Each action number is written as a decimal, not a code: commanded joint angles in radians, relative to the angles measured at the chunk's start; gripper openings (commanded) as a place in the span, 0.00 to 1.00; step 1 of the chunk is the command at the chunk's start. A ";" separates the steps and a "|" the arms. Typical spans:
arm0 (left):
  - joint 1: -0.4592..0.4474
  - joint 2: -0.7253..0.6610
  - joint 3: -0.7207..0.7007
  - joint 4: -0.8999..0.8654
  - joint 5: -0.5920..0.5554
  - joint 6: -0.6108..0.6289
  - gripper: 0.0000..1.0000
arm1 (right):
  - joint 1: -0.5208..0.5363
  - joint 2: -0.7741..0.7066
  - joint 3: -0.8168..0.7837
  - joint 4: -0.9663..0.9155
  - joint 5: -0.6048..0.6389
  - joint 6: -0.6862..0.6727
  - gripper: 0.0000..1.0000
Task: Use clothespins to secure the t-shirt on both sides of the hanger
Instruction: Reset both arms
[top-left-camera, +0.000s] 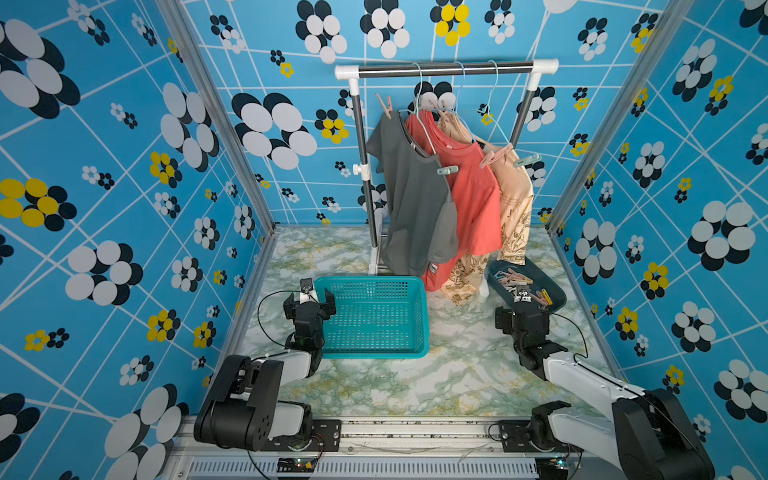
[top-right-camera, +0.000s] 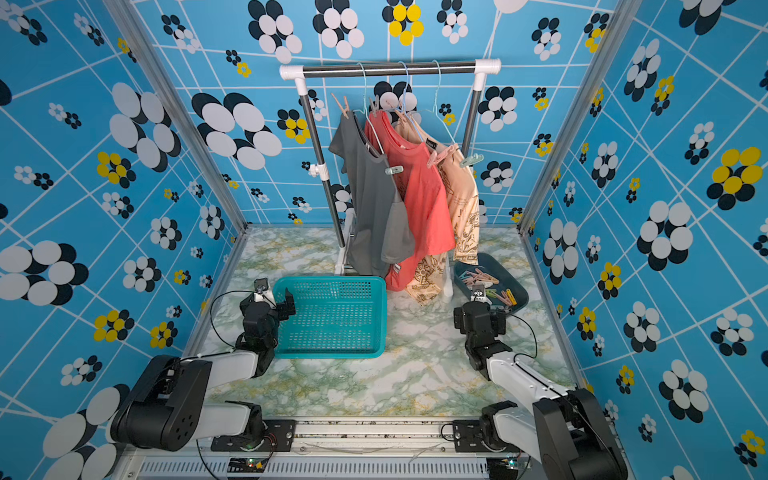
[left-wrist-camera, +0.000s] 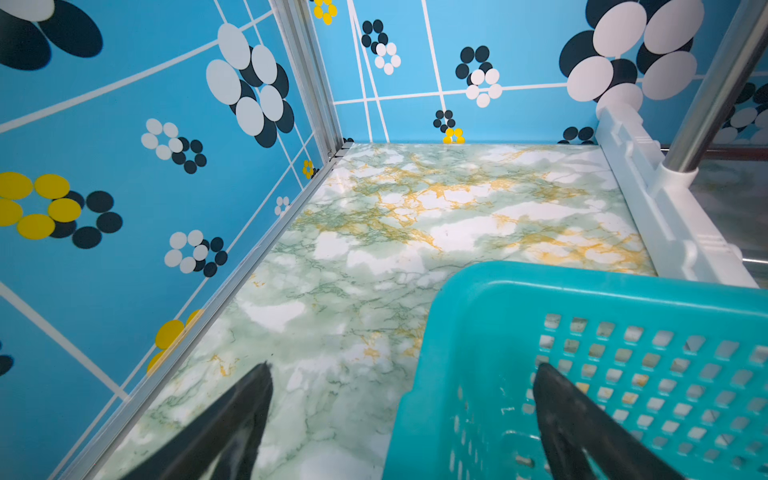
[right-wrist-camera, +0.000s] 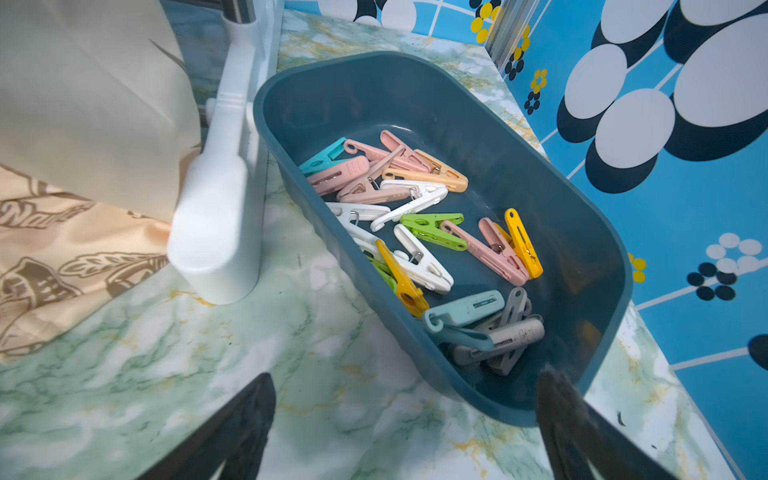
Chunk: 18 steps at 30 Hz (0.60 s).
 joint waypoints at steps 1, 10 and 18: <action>0.016 0.080 0.008 0.100 0.057 -0.013 0.99 | -0.019 0.036 0.047 0.070 0.000 -0.002 0.99; 0.031 0.092 -0.001 0.120 0.110 -0.015 0.99 | -0.074 0.101 0.072 0.136 -0.059 0.016 1.00; -0.002 0.028 0.001 0.069 0.110 0.034 0.99 | -0.100 0.116 0.073 0.163 -0.075 0.020 0.99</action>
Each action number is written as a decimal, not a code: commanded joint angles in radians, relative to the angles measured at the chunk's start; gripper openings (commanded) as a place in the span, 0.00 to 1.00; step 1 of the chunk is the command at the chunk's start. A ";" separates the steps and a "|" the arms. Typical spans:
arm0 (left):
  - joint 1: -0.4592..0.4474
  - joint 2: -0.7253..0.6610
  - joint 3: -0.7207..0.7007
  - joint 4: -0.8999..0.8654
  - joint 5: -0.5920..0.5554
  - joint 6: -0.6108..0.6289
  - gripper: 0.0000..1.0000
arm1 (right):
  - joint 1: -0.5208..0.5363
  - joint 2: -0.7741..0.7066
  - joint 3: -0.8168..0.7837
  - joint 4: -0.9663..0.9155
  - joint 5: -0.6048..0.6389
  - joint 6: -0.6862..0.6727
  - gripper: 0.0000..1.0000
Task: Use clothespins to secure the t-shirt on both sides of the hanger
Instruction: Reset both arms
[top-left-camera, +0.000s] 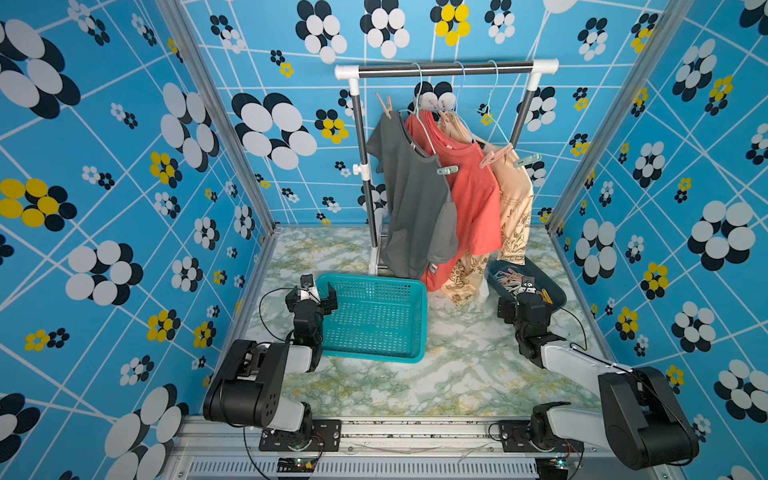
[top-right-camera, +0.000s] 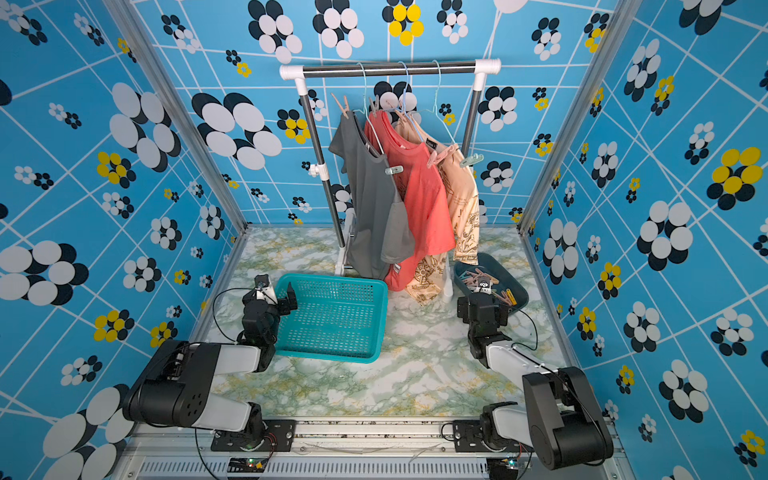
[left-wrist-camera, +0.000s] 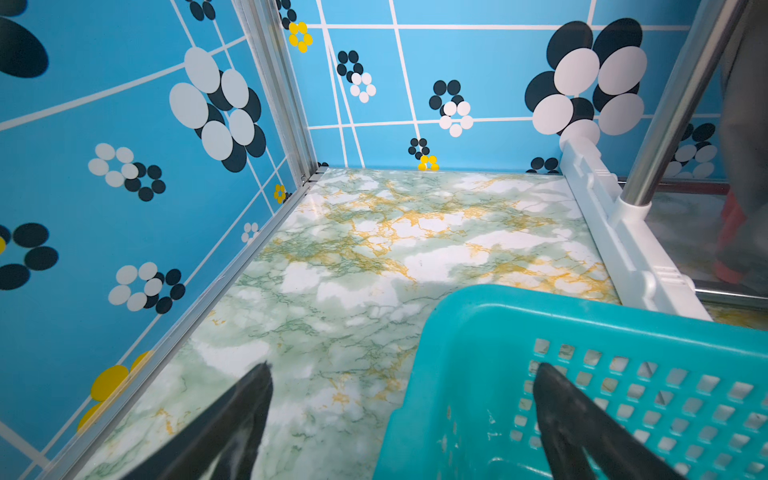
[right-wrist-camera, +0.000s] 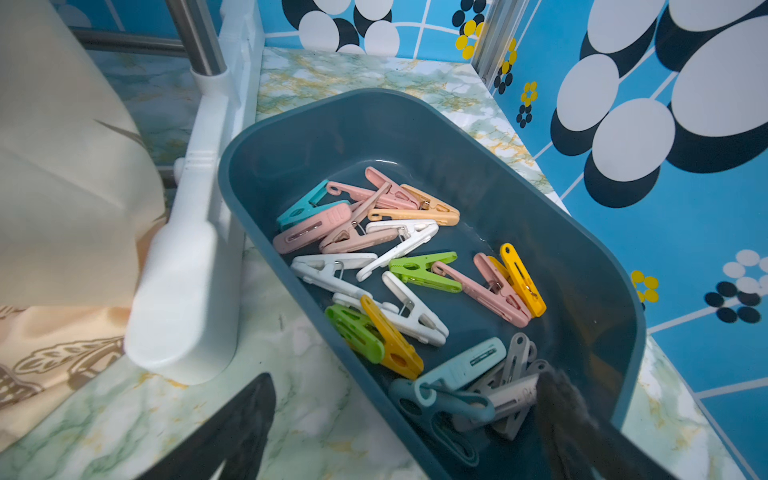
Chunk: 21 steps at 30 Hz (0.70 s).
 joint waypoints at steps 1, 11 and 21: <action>-0.030 -0.073 -0.007 -0.086 0.009 0.038 0.99 | -0.010 0.008 0.023 0.035 -0.021 0.016 0.99; -0.032 -0.318 0.025 -0.324 -0.121 -0.002 0.99 | -0.009 -0.025 -0.011 0.069 -0.018 0.006 1.00; 0.015 -0.008 -0.063 0.067 -0.024 -0.032 0.99 | -0.019 0.093 -0.002 0.284 -0.084 -0.005 0.99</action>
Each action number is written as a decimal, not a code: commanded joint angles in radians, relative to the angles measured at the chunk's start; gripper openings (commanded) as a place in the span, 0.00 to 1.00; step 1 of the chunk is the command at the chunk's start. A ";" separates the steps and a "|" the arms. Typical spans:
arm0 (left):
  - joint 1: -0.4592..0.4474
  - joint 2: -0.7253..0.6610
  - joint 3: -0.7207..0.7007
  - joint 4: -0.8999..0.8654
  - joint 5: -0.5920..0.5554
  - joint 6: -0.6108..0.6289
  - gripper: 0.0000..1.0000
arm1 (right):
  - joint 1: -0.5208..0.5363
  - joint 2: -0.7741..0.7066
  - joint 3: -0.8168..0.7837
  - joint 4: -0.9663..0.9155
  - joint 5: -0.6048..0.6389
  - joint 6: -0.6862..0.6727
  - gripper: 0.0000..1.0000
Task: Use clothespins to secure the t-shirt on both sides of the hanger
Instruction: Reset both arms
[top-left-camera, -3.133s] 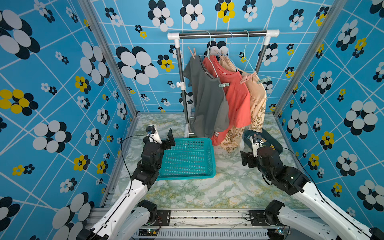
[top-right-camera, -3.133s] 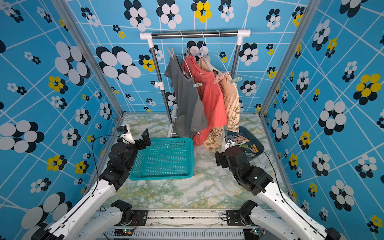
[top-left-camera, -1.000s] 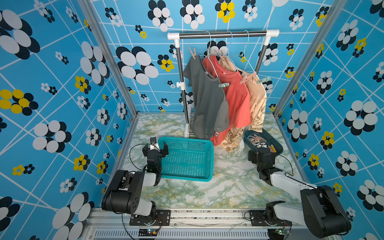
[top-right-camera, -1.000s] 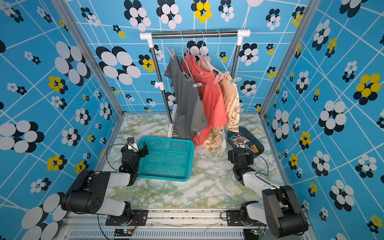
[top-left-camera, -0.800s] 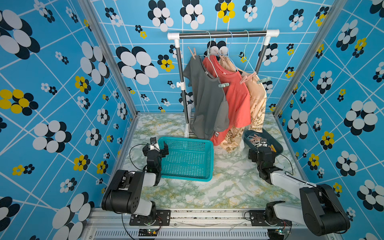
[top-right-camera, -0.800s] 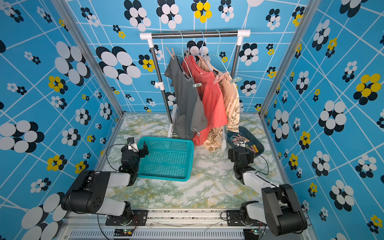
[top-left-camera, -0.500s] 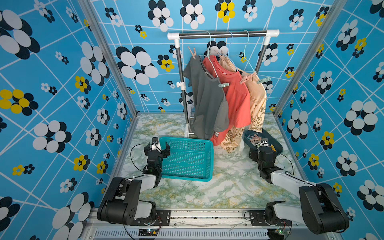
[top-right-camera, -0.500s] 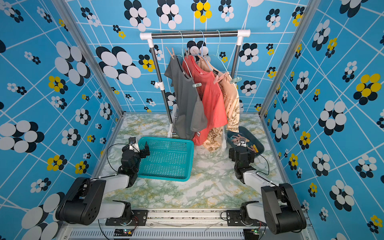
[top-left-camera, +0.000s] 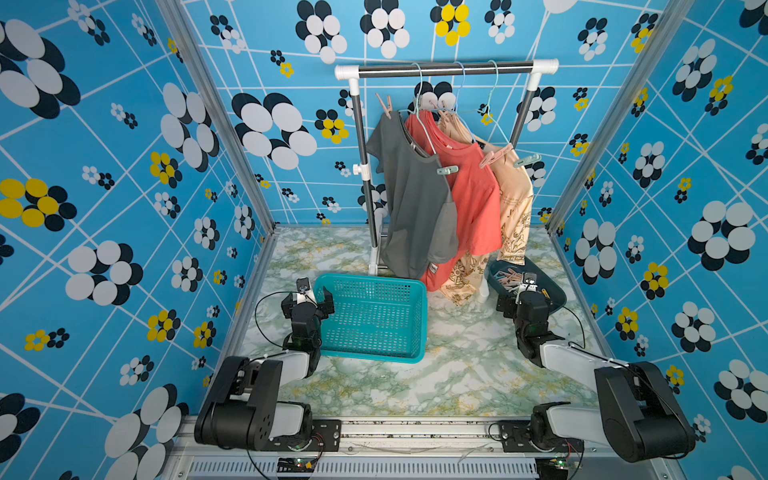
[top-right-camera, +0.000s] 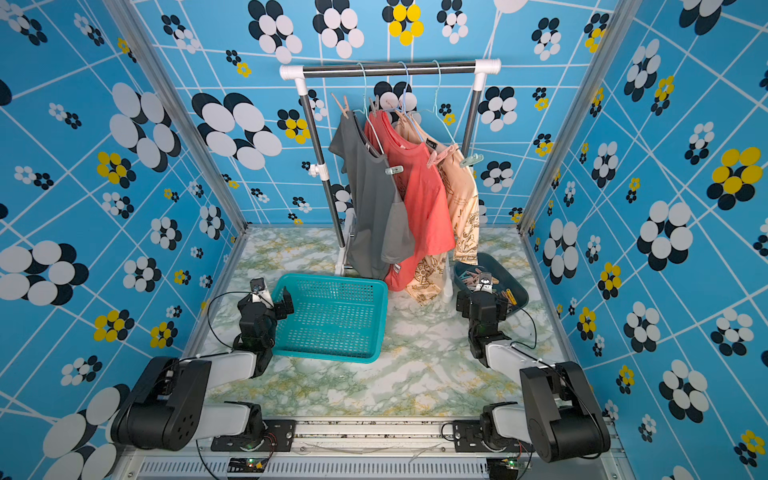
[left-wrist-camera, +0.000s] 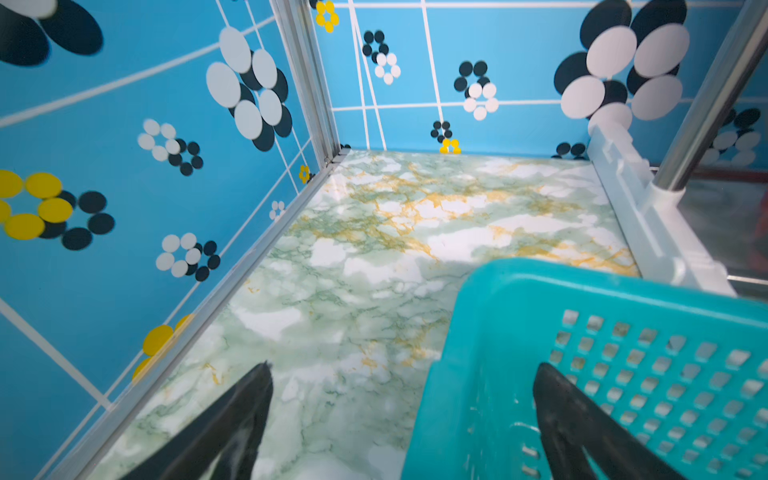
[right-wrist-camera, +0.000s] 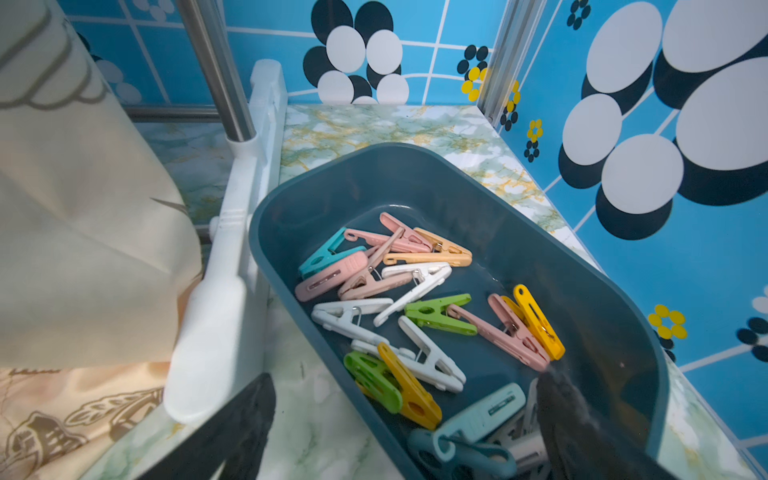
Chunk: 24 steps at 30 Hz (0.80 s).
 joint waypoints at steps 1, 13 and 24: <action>0.014 0.069 -0.027 0.142 0.041 -0.013 0.99 | -0.012 0.050 0.018 0.105 -0.041 -0.016 1.00; 0.030 0.149 -0.007 0.172 0.095 -0.015 0.99 | -0.094 0.224 -0.056 0.424 -0.158 -0.015 0.99; 0.031 0.148 0.013 0.135 0.102 -0.014 0.99 | -0.095 0.226 -0.020 0.357 -0.175 -0.023 1.00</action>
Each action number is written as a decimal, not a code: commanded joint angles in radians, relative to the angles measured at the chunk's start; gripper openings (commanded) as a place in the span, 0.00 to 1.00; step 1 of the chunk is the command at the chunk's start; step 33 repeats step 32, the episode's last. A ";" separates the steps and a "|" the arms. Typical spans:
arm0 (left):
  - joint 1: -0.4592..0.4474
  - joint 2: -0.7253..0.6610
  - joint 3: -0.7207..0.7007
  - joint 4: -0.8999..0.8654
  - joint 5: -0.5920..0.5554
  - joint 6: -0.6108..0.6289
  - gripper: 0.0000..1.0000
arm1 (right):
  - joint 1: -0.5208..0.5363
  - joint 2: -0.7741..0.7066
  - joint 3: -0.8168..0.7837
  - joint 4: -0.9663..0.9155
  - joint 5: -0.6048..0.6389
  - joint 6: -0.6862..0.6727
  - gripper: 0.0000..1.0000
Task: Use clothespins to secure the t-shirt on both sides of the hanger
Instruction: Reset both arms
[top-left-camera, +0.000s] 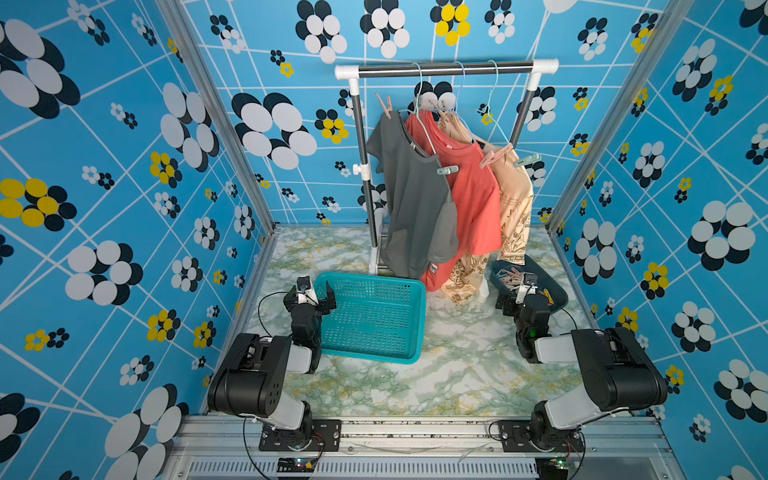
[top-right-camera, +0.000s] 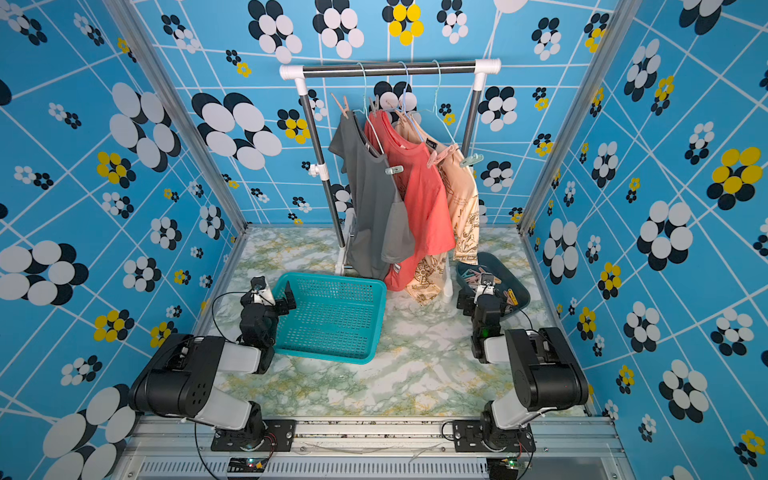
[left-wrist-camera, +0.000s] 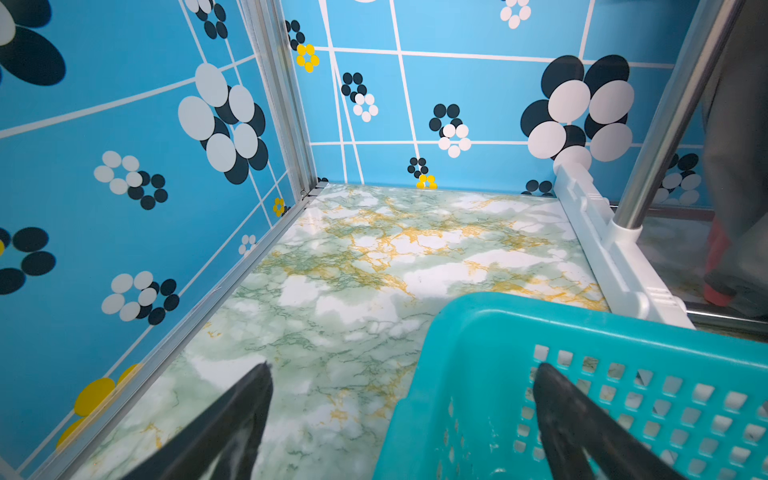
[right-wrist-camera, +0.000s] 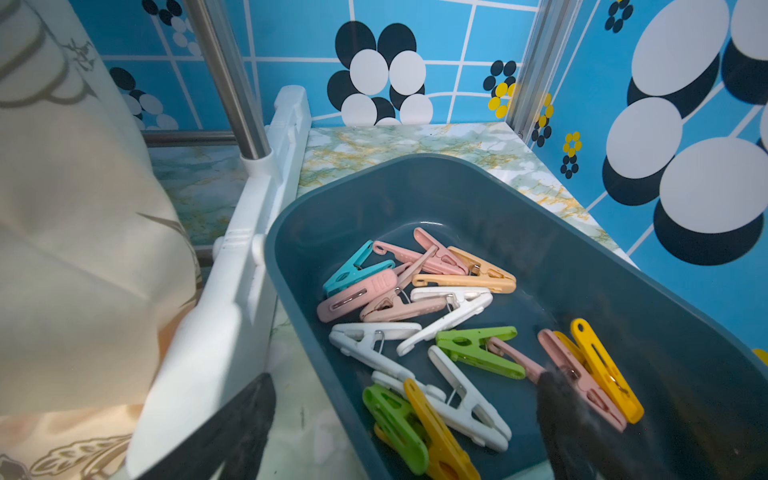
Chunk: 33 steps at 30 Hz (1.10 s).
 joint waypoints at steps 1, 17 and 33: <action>0.008 0.024 0.008 -0.089 0.017 -0.016 0.99 | -0.003 0.002 0.024 -0.011 -0.010 0.001 0.99; 0.008 0.025 0.010 -0.092 0.011 -0.018 0.99 | -0.003 0.002 0.023 -0.012 -0.011 0.001 0.99; 0.008 0.025 0.010 -0.093 0.014 -0.016 0.99 | -0.029 -0.001 0.035 -0.043 -0.067 0.014 0.99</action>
